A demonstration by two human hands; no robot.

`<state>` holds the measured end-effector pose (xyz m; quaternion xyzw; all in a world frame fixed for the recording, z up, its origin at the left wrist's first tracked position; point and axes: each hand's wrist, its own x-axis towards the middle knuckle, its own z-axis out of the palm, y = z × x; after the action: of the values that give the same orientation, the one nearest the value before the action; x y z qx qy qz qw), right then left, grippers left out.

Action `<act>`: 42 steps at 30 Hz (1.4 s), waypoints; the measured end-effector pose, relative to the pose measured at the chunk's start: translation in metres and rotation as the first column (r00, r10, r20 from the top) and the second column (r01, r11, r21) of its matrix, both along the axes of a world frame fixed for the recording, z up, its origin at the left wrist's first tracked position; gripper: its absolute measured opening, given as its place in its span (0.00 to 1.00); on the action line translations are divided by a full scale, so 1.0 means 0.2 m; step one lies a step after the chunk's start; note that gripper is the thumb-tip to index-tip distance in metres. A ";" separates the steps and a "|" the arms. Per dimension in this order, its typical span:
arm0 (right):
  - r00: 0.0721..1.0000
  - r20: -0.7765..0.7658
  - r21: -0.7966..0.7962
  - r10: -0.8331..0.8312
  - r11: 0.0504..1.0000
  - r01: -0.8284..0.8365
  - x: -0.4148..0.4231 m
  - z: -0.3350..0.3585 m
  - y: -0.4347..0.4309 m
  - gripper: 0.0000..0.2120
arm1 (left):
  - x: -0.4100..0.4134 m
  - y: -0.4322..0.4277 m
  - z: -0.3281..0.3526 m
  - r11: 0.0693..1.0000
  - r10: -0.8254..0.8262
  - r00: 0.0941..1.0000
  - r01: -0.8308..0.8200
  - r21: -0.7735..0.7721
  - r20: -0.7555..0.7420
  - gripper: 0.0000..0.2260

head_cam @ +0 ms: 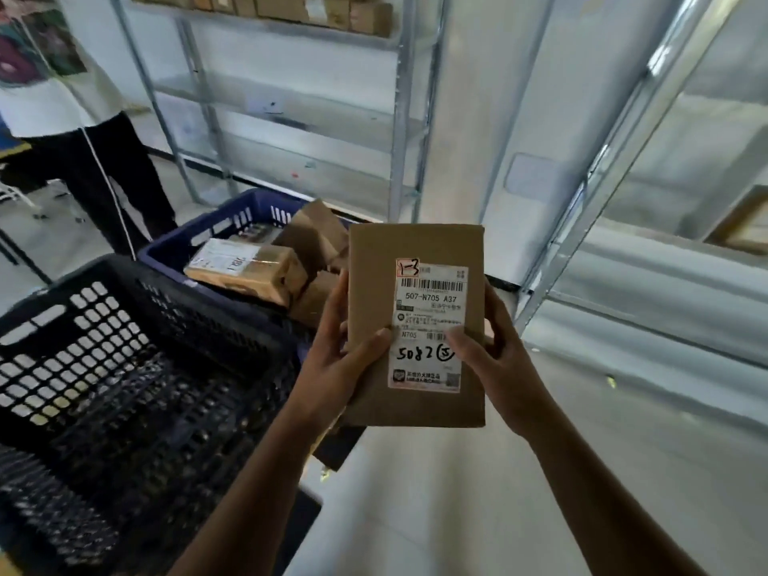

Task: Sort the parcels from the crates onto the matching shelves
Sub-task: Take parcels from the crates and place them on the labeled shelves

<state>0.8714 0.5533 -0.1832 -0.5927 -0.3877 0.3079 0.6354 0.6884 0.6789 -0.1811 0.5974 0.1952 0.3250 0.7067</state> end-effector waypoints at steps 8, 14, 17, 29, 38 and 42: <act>0.941 -0.044 -0.097 -0.336 0.939 0.331 0.77 -0.16 -0.95 0.39 | 0.94 -0.60 -0.17 0.975 0.052 0.978 -0.006 0.224 -0.202 0.21; 0.849 -0.050 -0.125 -0.525 0.847 0.517 1.13 -0.18 -1.51 0.40 | 1.44 -0.90 -0.29 0.796 0.064 0.916 0.192 0.573 -0.395 0.23; 0.793 -0.079 -0.121 -0.603 0.796 0.593 1.25 -0.18 -1.70 0.42 | 1.66 -1.00 -0.29 0.672 0.046 0.904 0.286 0.683 -0.424 0.25; 0.614 -0.097 -0.082 -0.783 0.621 0.779 1.89 -0.23 -2.05 0.35 | 2.64 -1.20 -0.36 0.375 -0.091 0.854 0.506 0.777 -0.512 0.32; 0.531 -0.056 -0.121 -0.845 0.534 0.837 2.46 -0.13 -2.05 0.35 | 3.43 -1.22 -0.28 0.323 -0.178 0.848 0.530 0.784 -0.500 0.31; 0.491 -0.077 -0.126 -0.868 0.496 0.859 2.64 -0.13 -2.10 0.35 | 3.69 -1.31 -0.26 0.306 -0.207 0.839 0.545 0.781 -0.504 0.31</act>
<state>1.3994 0.1333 -0.2087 -0.7076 0.0143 -0.0004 0.7064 1.4254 0.4171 -0.2327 0.9519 -0.0513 0.1018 0.2843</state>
